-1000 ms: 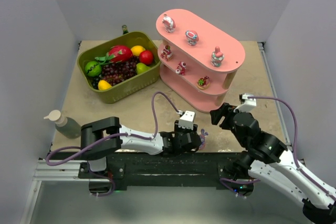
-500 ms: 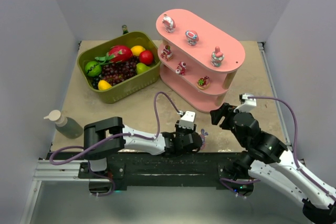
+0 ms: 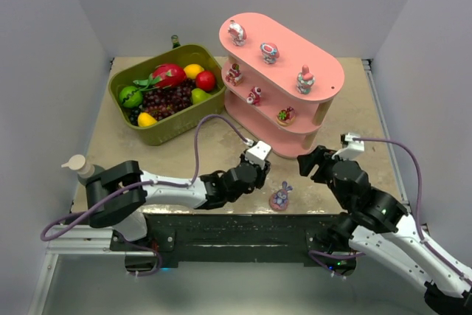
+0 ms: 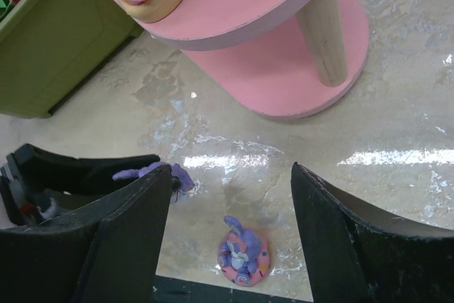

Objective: Place and organize the plastic toys onto the shelf

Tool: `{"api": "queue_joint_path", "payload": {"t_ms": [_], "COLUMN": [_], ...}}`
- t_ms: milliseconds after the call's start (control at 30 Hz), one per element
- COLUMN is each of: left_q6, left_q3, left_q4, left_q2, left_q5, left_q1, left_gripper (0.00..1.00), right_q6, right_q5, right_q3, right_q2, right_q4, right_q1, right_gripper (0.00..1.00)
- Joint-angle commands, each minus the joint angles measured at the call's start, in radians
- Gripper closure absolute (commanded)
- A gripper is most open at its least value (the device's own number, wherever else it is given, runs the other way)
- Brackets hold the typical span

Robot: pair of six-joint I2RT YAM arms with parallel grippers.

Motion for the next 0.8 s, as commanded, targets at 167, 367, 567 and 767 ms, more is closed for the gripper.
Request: {"api": "queue_joint_path", "payload": {"t_ms": [167,367,567,767], "left_q6": [0.338,0.334,0.371,0.380], "left_q3": [-0.007,0.041,0.091,0.125], "left_q4": [0.342,0.434,0.505,0.546], "left_q2": [-0.035,0.051,0.166,0.251], "left_q5": [0.476,0.724,0.829,0.873], "left_q1": [0.143,0.253,0.303,0.335], "left_gripper": [1.00,1.00,1.00,1.00], "right_q6": [0.017,0.009,-0.001,-0.006], "right_q5": [0.042,0.040,0.051,0.063], "right_q3": [0.053,0.073,0.074,0.079], "right_q2": [-0.056,-0.050,-0.037,-0.033], "right_q4": [0.000,-0.012,-0.012,-0.013], "right_q1": [-0.002,-0.002,-0.002,-0.002], "right_gripper": [0.28,0.28,0.28,0.28]}}
